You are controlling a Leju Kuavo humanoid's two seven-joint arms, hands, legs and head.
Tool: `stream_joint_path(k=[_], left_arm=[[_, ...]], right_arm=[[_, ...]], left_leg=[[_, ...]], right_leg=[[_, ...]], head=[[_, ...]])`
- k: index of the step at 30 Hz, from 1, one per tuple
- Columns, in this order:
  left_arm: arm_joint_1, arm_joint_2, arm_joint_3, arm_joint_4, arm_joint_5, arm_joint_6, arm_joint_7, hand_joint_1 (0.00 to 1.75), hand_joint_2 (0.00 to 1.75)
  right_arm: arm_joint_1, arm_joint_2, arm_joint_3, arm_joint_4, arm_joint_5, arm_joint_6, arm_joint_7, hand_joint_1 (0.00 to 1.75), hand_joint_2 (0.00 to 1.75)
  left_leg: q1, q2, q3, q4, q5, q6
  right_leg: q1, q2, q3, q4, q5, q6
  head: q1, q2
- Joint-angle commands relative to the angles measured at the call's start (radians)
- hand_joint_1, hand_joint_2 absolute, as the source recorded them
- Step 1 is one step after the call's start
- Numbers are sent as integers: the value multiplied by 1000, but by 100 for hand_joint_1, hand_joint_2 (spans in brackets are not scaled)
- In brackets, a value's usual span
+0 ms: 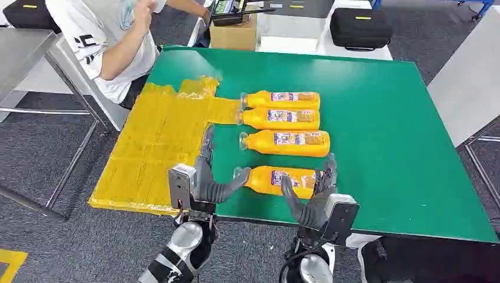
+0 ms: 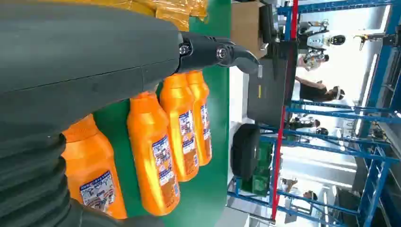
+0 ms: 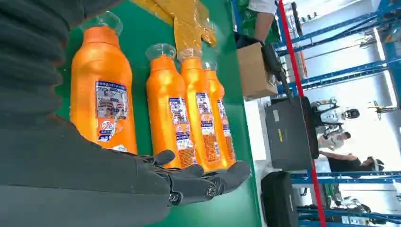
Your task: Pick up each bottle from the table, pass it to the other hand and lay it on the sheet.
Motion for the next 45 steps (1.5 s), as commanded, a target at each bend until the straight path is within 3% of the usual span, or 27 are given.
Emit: stream_joint_path(k=[1, 18, 21, 25, 30, 31, 35, 45], left_arm=[[-24, 20, -18, 47, -4, 3, 2, 0, 175], [-25, 21, -16, 51, -5, 4, 3, 0, 175], [-37, 32, -16, 64, -33, 10, -7, 0, 175], [-37, 50, 0, 51, -62, 8, -4, 0, 175], [-35, 64, 46, 47, -107, -4, 3, 0, 175], [-38, 55, 79, 58, -136, 64, 0, 0, 175], [-48, 46, 114, 77, -158, 19, -8, 0, 175], [1, 46, 135, 10, -179, 9, 12, 0, 175]], right_arm=[[-14, -20, 2, 30, -5, -2, -1, 0, 175], [-16, -22, 3, 33, 2, -6, -2, 0, 175], [-19, -25, 1, 44, 13, -8, 1, 0, 175], [-21, -41, -16, 45, 59, -30, 8, 0, 175], [-28, -70, -57, 59, 188, -32, 66, 0, 175], [-42, -112, -51, 88, 400, -78, 173, 0, 175], [-32, -157, -136, 105, 562, 20, 206, 0, 175], [-24, -219, -187, 87, 811, 125, 339, 0, 175]], left_leg=[[1, 1, 6, -1, -2, -1], [0, 1, 3, -1, -1, -1], [1, 1, 8, -2, -3, -1], [0, 1, 5, -2, -1, -1], [0, 1, 4, -1, -1, -1], [1, 2, 7, -2, -2, -1], [0, 0, 6, -2, -1, 0], [0, 1, 5, -1, -1, -1]], right_leg=[[1, 0, 6, -1, -2, -2], [1, 0, 3, -1, -1, -1], [1, 0, 8, -2, -2, -2], [1, 0, 5, -2, -1, -1], [1, 1, 4, -2, 0, -1], [1, 1, 7, -2, -1, -2], [1, -1, 6, -3, 0, -1], [0, 0, 5, -2, -1, -1]], head=[[0, 0], [0, 0], [0, 0], [0, 0], [0, 0], [0, 0], [0, 0], [0, 0]])
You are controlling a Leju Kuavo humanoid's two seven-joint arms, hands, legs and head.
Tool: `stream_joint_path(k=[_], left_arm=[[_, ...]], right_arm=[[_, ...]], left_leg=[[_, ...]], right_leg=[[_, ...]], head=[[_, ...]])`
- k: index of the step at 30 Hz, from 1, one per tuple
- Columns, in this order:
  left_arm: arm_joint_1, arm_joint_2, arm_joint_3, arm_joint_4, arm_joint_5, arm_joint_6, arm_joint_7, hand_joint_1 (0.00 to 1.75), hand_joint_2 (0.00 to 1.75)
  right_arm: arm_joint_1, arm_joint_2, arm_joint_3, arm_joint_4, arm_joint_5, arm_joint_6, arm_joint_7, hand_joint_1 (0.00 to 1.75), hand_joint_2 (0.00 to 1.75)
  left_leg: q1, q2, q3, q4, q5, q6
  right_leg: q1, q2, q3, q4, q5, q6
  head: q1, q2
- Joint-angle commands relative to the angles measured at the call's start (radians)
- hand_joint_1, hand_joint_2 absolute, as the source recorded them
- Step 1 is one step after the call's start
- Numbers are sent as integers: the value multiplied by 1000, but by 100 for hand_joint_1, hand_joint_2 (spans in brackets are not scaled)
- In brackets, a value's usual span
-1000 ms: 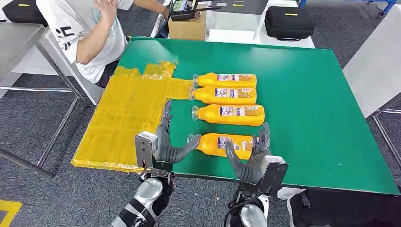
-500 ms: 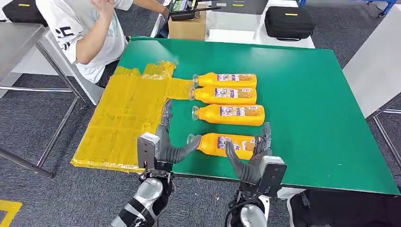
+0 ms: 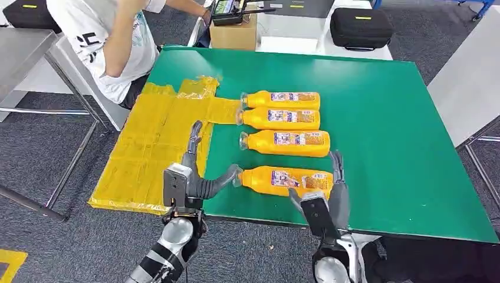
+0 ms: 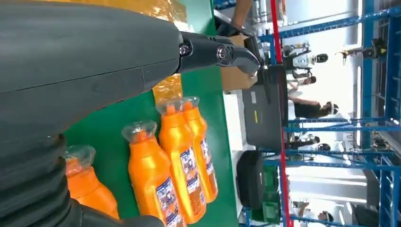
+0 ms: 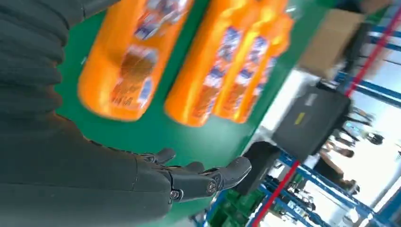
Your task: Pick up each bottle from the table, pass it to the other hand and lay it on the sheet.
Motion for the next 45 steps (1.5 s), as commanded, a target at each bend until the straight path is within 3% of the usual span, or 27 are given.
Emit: stream_joint_path(k=[1, 16, 23, 45], left_arm=[[3, 19, 42, 3, -12, -16, 19, 0, 175], [23, 17, 63, -25, -21, -51, 37, 0, 175], [14, 11, 59, -17, -29, -79, 51, 0, 175], [11, 7, 56, -24, -35, -97, 62, 0, 175]], right_arm=[[-25, -82, -67, 55, 114, 55, 67, 0, 175], [-50, -139, -56, 96, 272, 156, 159, 0, 175], [-141, -155, -21, 206, 357, 208, 210, 0, 175], [-216, -157, 16, 312, 394, 257, 230, 0, 175]], left_leg=[[0, 1, 3, -1, -1, -1], [0, 2, 5, -1, -2, -1], [0, 3, 7, -1, -2, -1], [0, 2, 4, -1, -1, -1]], right_leg=[[0, 0, 3, -1, -1, -1], [1, 1, 5, -1, -1, -1], [1, 2, 7, -1, -1, -2], [1, 1, 3, -1, -1, -1]], head=[[0, 0], [0, 0], [0, 0], [0, 0]])
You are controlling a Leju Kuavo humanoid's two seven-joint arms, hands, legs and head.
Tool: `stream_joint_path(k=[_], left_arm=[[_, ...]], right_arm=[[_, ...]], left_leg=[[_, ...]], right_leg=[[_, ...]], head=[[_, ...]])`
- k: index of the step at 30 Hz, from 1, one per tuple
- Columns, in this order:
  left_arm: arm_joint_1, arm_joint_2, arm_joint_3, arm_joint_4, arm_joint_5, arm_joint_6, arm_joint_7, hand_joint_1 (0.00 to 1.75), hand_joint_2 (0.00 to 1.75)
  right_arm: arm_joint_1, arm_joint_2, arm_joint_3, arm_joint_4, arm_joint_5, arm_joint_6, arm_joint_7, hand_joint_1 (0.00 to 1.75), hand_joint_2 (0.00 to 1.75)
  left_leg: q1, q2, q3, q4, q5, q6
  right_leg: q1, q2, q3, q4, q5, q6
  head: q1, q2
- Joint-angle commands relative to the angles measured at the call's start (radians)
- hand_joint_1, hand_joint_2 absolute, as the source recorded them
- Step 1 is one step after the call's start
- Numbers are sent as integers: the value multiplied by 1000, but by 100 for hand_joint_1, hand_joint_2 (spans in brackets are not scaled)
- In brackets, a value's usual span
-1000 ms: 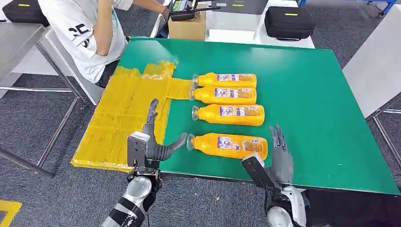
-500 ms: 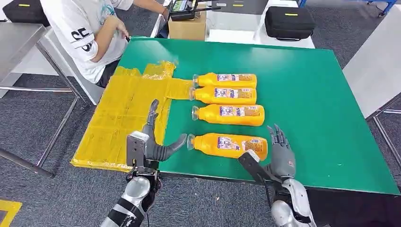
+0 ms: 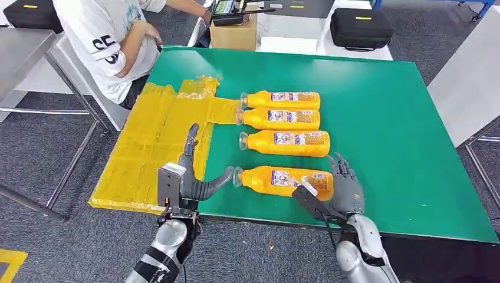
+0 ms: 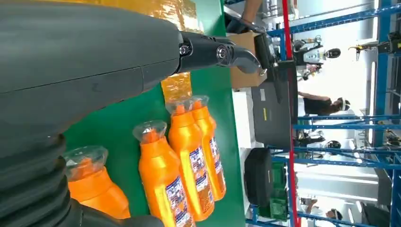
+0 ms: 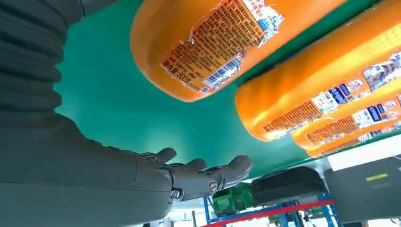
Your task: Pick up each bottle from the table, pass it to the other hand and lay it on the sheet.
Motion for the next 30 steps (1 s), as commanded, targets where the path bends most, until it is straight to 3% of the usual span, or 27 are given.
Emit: stream_joint_path(k=[1, 9, 16, 17, 18, 21, 30], left_arm=[[-26, 9, 4, 25, -3, -6, 6, 0, 175], [-41, 5, -2, 40, -3, -27, 9, 0, 175], [-77, -1, -20, 100, 21, -52, 0, 0, 175], [-84, -3, -21, 113, 28, -53, -7, 0, 175], [-93, -6, -22, 127, 36, -54, -13, 0, 175], [-118, -10, -28, 166, 63, -65, -26, 0, 175], [-125, -10, -31, 175, 74, -69, -30, 0, 175]], right_arm=[[-61, -12, 42, 107, -3, 8, 2, 0, 175], [-137, -9, 110, 228, 22, 81, 10, 0, 175], [-233, -94, 230, 409, -93, 306, -58, 0, 175], [-245, -104, 249, 433, -109, 323, -80, 40, 175], [-257, -114, 265, 458, -139, 348, -104, 129, 175], [-295, -142, 330, 514, -182, 401, -153, 171, 175], [-306, -147, 349, 523, -199, 404, -162, 171, 175]], left_leg=[[0, 2, 5, -1, -2, -1], [0, 3, 5, -1, -2, -1], [0, 2, 7, -1, -2, -1], [0, 1, 5, -1, -1, -1], [0, 1, 4, -1, -1, 0], [1, 0, 9, -1, -2, -1], [1, 1, 16, -1, -2, 1]], right_leg=[[0, 1, 5, -1, -1, -2], [1, 2, 4, -1, -1, -1], [1, 1, 7, -1, -1, -2], [1, 0, 5, -1, -1, -1], [0, 0, 5, -2, 0, -1], [1, -2, 9, -3, -1, -1], [1, -1, 15, -4, -1, -1]], head=[[0, 0], [0, 0], [0, 0], [0, 0], [0, 0], [0, 0], [0, 0]])
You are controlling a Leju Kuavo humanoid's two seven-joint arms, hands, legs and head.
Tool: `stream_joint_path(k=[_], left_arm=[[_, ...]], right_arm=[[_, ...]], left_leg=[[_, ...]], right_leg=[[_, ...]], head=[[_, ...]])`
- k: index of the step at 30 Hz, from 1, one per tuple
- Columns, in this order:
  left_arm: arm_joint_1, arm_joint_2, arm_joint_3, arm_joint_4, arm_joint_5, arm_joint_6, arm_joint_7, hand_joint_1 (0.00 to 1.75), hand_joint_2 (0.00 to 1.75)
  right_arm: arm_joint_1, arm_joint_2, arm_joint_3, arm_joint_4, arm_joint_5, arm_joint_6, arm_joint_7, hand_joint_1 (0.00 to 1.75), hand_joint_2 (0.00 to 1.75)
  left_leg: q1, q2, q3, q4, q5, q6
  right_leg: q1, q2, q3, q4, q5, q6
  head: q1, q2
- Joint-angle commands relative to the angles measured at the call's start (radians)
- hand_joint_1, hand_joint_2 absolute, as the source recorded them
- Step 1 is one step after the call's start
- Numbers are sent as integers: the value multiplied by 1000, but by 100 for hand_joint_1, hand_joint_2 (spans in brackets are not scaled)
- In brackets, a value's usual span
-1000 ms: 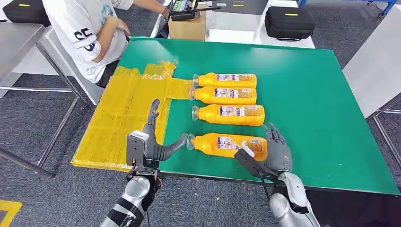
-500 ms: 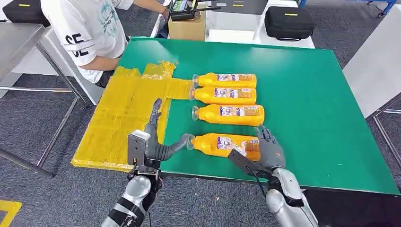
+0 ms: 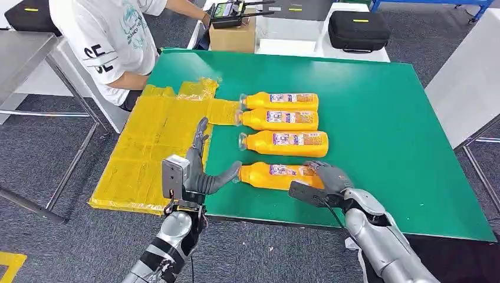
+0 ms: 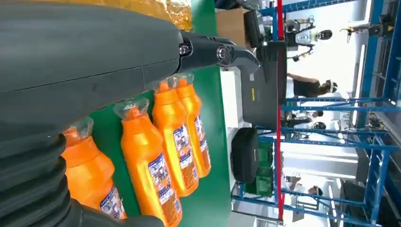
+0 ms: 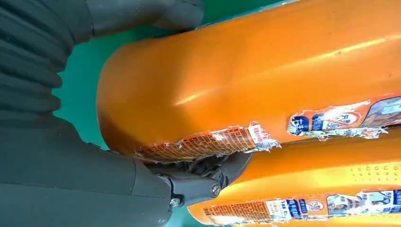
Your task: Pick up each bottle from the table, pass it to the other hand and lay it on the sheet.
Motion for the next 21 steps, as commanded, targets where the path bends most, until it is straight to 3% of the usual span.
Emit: stream_joint_path(k=[1, 11, 15, 17, 18, 20, 21], left_arm=[[-54, 8, -21, 99, 9, -1, 1, 0, 175], [-87, 7, -30, 143, 55, -15, -16, 0, 175], [-88, 13, -27, 140, 67, -6, -26, 0, 175], [-73, 27, -19, 120, 55, 14, -14, 0, 175], [-55, 31, 0, 101, 36, 54, -9, 0, 175], [-7, 55, 34, 30, 11, 59, 6, 0, 175], [4, 57, 46, 12, 3, 54, 11, 0, 175]], right_arm=[[-2, -21, 100, 147, -4, 26, -1, 171, 175], [-64, -74, 222, 177, -87, 105, -37, 175, 175], [-80, -67, 242, 186, -124, 64, -20, 175, 175], [-57, -55, 214, 137, -148, -20, 18, 175, 175], [5, -24, 127, 54, -142, -196, 39, 175, 175], [133, 20, 32, -190, -86, -286, 140, 175, 175], [165, 31, 17, -252, -56, -274, 171, 175, 175]], left_leg=[[1, -3, 5, -2, 0, -1], [1, -4, 5, -1, 0, -1], [1, -3, 8, -2, 0, -1], [1, -3, 9, -2, 0, -1], [1, -3, 9, -3, 0, -2], [2, -1, 11, -4, -1, -2], [2, -1, 11, -5, -1, -2]], right_leg=[[1, -4, 6, -3, -1, -2], [1, -4, 7, -2, -1, -1], [1, -3, 9, -2, -1, -2], [1, -3, 10, -3, -1, -2], [1, -4, 11, -4, -1, -3], [2, -3, 12, -4, -1, -4], [2, -2, 12, -5, -1, -4]], head=[[-1, 0], [0, 0], [-1, 0], [0, 0], [-1, 0], [-1, 0], [0, 0]])
